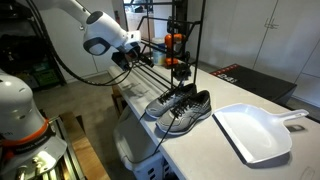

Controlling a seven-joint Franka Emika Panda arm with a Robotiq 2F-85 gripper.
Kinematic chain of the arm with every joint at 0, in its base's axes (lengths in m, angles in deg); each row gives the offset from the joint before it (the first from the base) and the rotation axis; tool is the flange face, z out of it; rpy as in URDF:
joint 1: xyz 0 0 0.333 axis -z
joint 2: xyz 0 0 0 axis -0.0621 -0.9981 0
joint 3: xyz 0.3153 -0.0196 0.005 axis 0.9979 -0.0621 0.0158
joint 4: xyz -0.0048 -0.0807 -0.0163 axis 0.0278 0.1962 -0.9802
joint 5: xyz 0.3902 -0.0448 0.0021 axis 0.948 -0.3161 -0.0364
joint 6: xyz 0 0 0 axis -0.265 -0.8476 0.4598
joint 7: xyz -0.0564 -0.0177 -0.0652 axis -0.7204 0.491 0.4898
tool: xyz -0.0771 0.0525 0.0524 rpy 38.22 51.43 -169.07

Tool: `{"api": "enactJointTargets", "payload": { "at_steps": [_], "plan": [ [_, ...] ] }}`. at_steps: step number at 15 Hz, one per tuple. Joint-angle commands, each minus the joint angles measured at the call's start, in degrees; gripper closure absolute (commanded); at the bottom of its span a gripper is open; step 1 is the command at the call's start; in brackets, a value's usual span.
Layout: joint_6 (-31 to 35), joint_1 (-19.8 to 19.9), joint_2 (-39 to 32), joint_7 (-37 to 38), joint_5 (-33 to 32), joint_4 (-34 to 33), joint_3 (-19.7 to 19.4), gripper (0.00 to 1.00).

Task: Move the glove closer to the pair of shoes

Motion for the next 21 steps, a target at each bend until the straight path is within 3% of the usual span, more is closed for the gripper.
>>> {"api": "enactJointTargets", "payload": {
  "at_steps": [1,6,13,14,15,21],
  "plan": [
    [0.58,-1.20,-0.05,-0.46,0.44,-0.14,-0.63,0.00],
    [0.60,-1.75,-0.04,-1.22,0.58,-0.42,-1.67,0.00],
    [6.51,-5.34,-10.44,1.10,0.36,-10.26,-5.94,0.00],
    [7.40,5.72,-11.81,9.87,-9.87,-9.42,3.12,0.00],
    [8.39,-2.39,-13.67,2.68,-3.86,-10.84,-4.16,0.00],
    [13.44,4.48,-20.77,7.12,-14.57,-10.50,-0.12,0.00]
  ]
}}
